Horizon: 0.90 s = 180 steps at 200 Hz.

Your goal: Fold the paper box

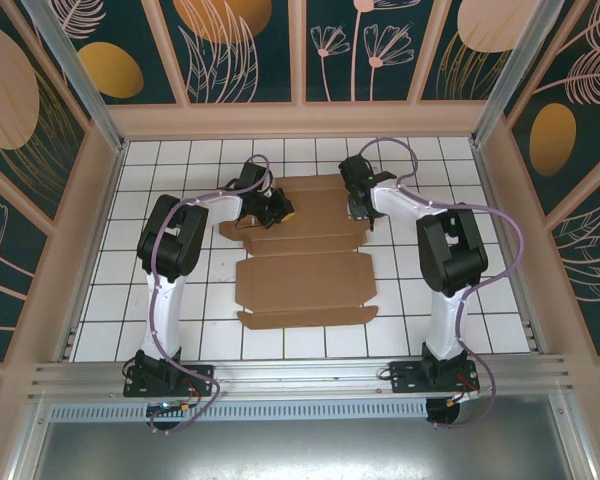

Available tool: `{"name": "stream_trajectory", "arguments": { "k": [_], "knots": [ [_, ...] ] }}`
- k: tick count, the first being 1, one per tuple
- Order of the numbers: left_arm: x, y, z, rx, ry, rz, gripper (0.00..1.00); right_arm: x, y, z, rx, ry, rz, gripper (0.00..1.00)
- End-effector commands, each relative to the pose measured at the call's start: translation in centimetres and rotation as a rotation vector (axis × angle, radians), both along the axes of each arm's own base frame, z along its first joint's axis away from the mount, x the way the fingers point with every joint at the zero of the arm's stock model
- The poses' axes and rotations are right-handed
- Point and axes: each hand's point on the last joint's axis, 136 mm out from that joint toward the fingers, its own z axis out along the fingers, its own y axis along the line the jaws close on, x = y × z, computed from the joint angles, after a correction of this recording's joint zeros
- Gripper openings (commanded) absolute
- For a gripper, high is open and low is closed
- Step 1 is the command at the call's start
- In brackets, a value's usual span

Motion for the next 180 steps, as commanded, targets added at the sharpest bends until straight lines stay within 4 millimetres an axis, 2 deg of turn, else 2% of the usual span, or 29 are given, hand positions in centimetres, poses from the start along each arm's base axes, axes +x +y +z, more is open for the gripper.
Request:
{"name": "stream_trajectory", "arguments": {
  "k": [1, 30, 66, 84, 92, 103, 131, 155, 165, 180],
  "knots": [
    [-0.7, 1.8, -3.1, 0.066, 0.068, 0.026, 0.0, 0.5, -1.7, 0.4, -0.092, -0.031, -0.007, 0.11],
    [-0.7, 1.8, -3.2, 0.069, 0.066, 0.024, 0.0, 1.0, -2.7, -1.7, -0.215, 0.007, 0.012, 0.1],
    [-0.7, 1.7, -3.2, 0.07, 0.066, 0.021, 0.0, 0.7, -2.6, -5.2, -0.348, 0.065, 0.054, 0.11],
    [-0.7, 1.8, -3.3, 0.072, 0.066, 0.02, 0.0, 0.7, -2.3, -5.4, -0.345, 0.063, 0.046, 0.15],
    [-0.7, 1.8, -3.3, 0.075, 0.063, 0.019, 0.0, 0.9, -2.1, -4.6, -0.32, 0.039, 0.031, 0.22],
    [-0.7, 1.8, -3.2, 0.08, 0.059, 0.015, 0.0, 1.5, -2.0, -2.5, -0.264, -0.017, 0.007, 0.33],
    [-0.5, 1.7, -2.9, 0.105, 0.038, -0.004, 0.0, 2.7, -1.0, 4.9, -0.1, -0.188, -0.021, 0.52],
    [-0.2, 1.2, -1.8, 0.147, -0.015, -0.035, 0.0, 2.6, 1.4, 10.4, 0.067, -0.31, 0.026, 0.64],
    [0.1, 1.0, -0.9, 0.142, -0.041, -0.045, 0.0, 2.1, 2.9, 11.4, 0.146, -0.323, 0.065, 0.65],
    [0.9, 0.6, 1.4, 0.128, -0.097, -0.058, 0.0, 1.4, 5.2, 11.3, 0.236, -0.294, 0.127, 0.62]
  ]
}}
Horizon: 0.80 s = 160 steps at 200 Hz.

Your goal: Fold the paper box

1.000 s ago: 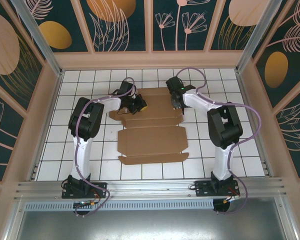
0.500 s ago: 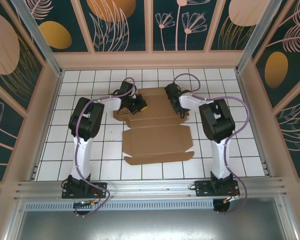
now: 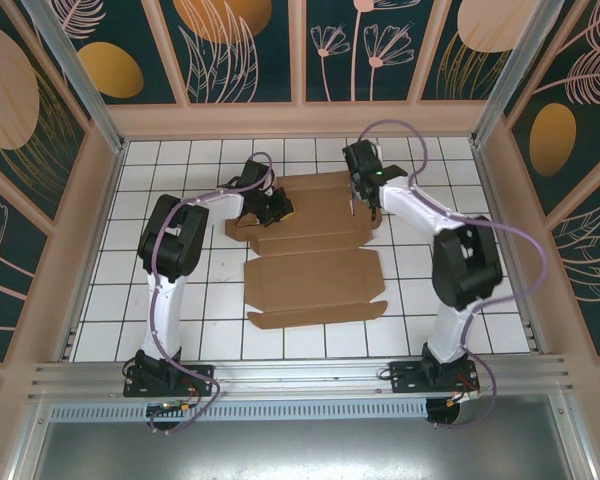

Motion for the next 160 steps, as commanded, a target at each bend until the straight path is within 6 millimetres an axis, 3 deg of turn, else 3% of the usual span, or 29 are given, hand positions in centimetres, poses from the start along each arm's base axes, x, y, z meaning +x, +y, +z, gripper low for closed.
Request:
{"name": "stream_trajectory", "arguments": {
  "k": [1, 9, 34, 51, 67, 84, 106, 124, 160],
  "knots": [
    [0.6, 0.4, 1.4, 0.06, -0.055, -0.023, 0.0, -0.9, 4.4, 1.7, 0.19, -0.015, 0.121, 0.62],
    [1.0, 0.4, 3.1, 0.062, -0.098, -0.03, 0.02, -1.4, 5.7, 0.9, 0.229, 0.018, 0.165, 0.59],
    [1.8, 1.7, 8.7, 0.101, -0.235, -0.016, 0.22, -2.6, 8.0, -3.1, 0.255, 0.146, 0.226, 0.51],
    [1.7, 4.0, 11.5, 0.148, -0.279, 0.032, 0.31, -3.1, 9.1, -5.4, 0.249, 0.196, 0.241, 0.54],
    [1.1, 6.7, 12.8, 0.168, -0.306, 0.057, 0.43, -3.4, 10.4, -6.8, 0.235, 0.224, 0.264, 0.57],
    [0.3, 10.5, 11.8, 0.295, -0.289, 0.089, 0.55, -3.6, 11.3, -8.7, 0.209, 0.262, 0.274, 0.59],
    [-1.2, 15.0, 9.2, 0.4, -0.222, 0.126, 0.59, -3.9, 11.6, -11.3, 0.145, 0.313, 0.276, 0.63],
    [-2.1, 17.8, 8.5, 0.431, -0.225, 0.183, 0.63, -4.2, 11.8, -12.9, 0.128, 0.344, 0.278, 0.64],
    [-2.1, 20.0, 6.7, 0.432, -0.192, 0.187, 0.66, -5.0, 12.2, -14.9, 0.124, 0.388, 0.291, 0.64]
  ]
}}
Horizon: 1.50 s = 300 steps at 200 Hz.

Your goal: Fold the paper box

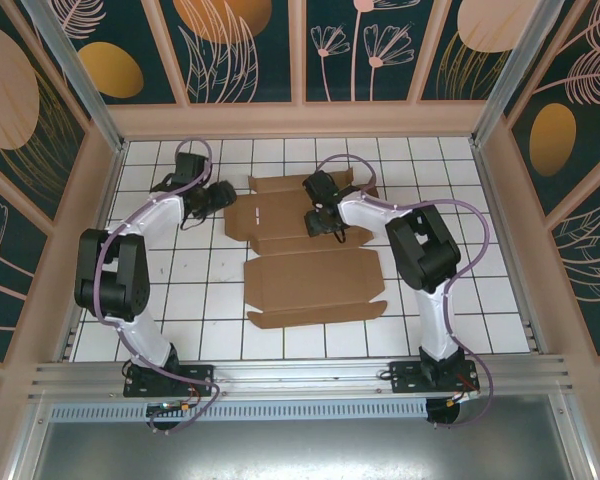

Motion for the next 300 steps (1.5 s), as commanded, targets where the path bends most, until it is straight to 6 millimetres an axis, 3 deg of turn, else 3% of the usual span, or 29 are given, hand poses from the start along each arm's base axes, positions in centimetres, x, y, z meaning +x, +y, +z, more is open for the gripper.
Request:
{"name": "stream_trajectory", "arguments": {
  "k": [1, 20, 55, 127, 184, 216, 254, 300],
  "knots": [
    [0.4, 0.9, -0.3, 0.029, -0.008, -0.029, 0.66, -0.5, 0.1, -1.1, -0.018, 0.031, 0.013, 0.64],
    [1.0, 0.2, -1.4, -0.005, 0.011, -0.074, 0.64, -0.9, 0.3, -1.8, -0.008, 0.045, 0.02, 0.63],
    [1.8, -2.6, -1.7, -0.155, -0.011, -0.162, 0.56, -1.7, 0.2, -2.9, -0.001, 0.072, 0.028, 0.62],
    [2.4, -4.9, -4.9, -0.271, 0.044, -0.239, 0.42, -2.5, -0.8, -4.2, -0.04, 0.092, 0.034, 0.57],
    [1.8, -6.5, -6.9, -0.361, 0.081, -0.318, 0.41, -2.8, -1.0, -5.2, -0.033, 0.116, 0.036, 0.56],
    [1.8, -7.3, -5.4, -0.429, 0.037, -0.338, 0.24, -3.1, -1.3, -5.8, -0.037, 0.125, 0.032, 0.54],
    [3.2, -5.8, -2.9, -0.322, 0.014, -0.277, 0.0, -3.2, -1.7, -6.2, -0.052, 0.124, 0.013, 0.51],
    [3.2, -5.9, -1.5, -0.166, 0.046, -0.254, 0.0, -3.6, -1.1, -6.1, -0.026, 0.128, -0.005, 0.5]
  ]
}}
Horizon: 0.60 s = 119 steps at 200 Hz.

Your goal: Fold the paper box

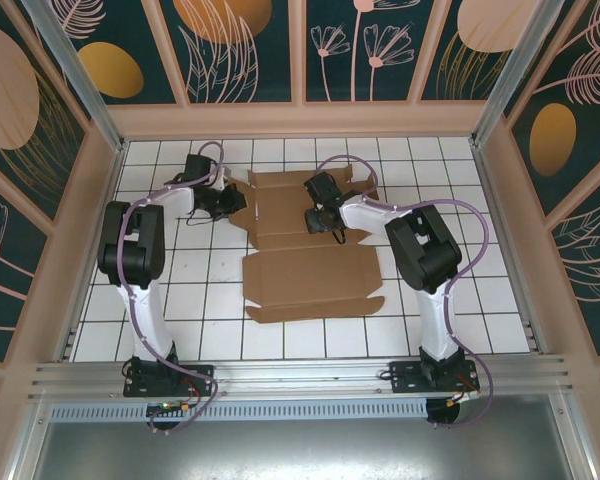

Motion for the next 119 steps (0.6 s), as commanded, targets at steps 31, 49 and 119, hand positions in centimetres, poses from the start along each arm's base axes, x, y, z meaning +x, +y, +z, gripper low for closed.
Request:
{"name": "stream_trajectory", "arguments": {
  "k": [31, 49, 119],
  "knots": [
    [0.2, 0.8, 2.3, 0.228, -0.003, 0.025, 0.0, -5.3, 0.2, -5.3, 0.014, 0.224, -0.005, 0.5],
    [0.3, 0.6, 2.8, 0.281, -0.001, 0.02, 0.0, -5.8, 1.8, -5.3, 0.065, 0.247, 0.012, 0.5],
    [1.0, -3.0, 2.9, 0.269, 0.029, -0.043, 0.29, -6.6, 3.8, -5.9, 0.09, 0.268, 0.029, 0.5]
  ]
}}
